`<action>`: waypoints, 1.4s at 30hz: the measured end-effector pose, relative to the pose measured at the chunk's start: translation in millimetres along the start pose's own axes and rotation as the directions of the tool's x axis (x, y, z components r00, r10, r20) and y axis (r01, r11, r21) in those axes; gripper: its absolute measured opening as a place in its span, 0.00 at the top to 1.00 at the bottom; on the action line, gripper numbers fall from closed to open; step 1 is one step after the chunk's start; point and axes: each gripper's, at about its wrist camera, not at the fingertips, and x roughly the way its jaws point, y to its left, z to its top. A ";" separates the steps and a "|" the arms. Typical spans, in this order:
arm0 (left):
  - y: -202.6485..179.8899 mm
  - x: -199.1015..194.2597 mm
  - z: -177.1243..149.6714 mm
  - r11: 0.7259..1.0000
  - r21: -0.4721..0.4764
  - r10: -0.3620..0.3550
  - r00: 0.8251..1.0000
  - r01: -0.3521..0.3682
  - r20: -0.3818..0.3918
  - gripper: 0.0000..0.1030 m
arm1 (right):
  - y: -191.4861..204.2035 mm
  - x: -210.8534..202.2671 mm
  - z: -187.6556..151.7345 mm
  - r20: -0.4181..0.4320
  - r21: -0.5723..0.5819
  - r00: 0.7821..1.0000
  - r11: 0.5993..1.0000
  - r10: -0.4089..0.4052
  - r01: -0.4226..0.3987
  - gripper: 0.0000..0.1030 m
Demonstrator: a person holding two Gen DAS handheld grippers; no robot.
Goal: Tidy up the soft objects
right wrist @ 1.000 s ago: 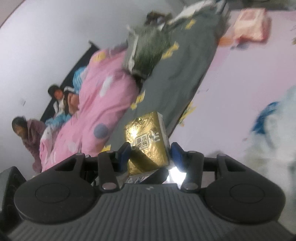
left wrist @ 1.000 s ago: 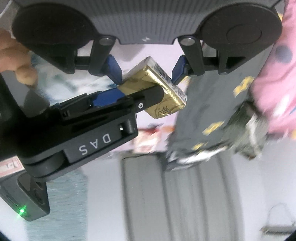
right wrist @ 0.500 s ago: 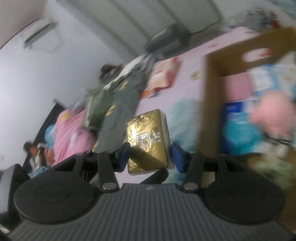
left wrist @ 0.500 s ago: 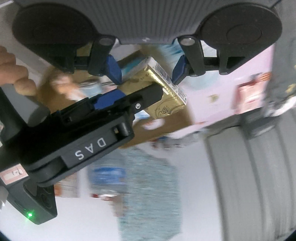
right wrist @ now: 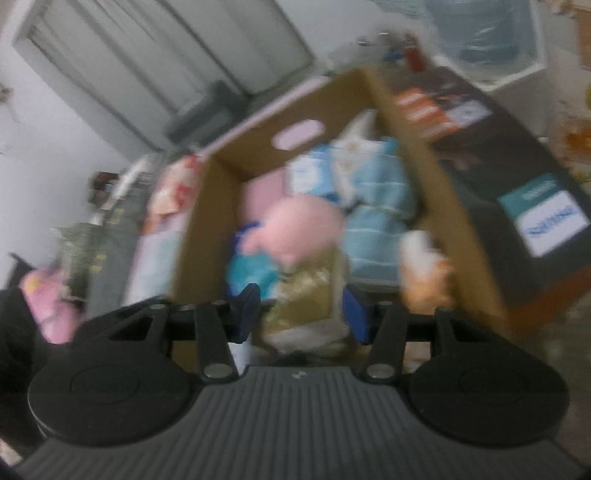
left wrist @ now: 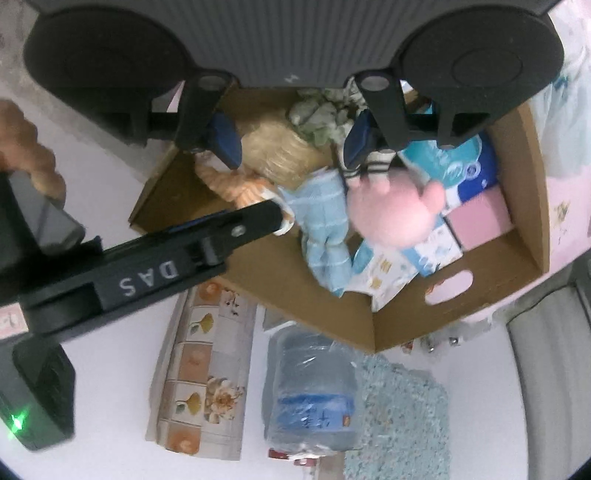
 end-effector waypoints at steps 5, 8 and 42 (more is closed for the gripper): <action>22.7 -25.8 -1.8 0.998 -0.050 0.027 0.999 -0.025 0.034 0.33 | -11.0 -2.1 -8.8 0.015 0.010 1.000 1.000 0.017 -0.017 0.51; 33.6 -41.8 0.5 0.996 -0.082 0.041 0.997 -0.035 0.071 0.30 | -7.6 -9.4 -13.3 0.040 0.006 0.999 0.999 0.037 -0.038 0.51; 147.3 -202.6 -143.9 0.746 -0.483 0.525 0.851 -0.459 0.001 0.00 | 193.7 -14.6 -105.8 0.290 -0.268 0.953 0.949 -0.086 0.167 0.01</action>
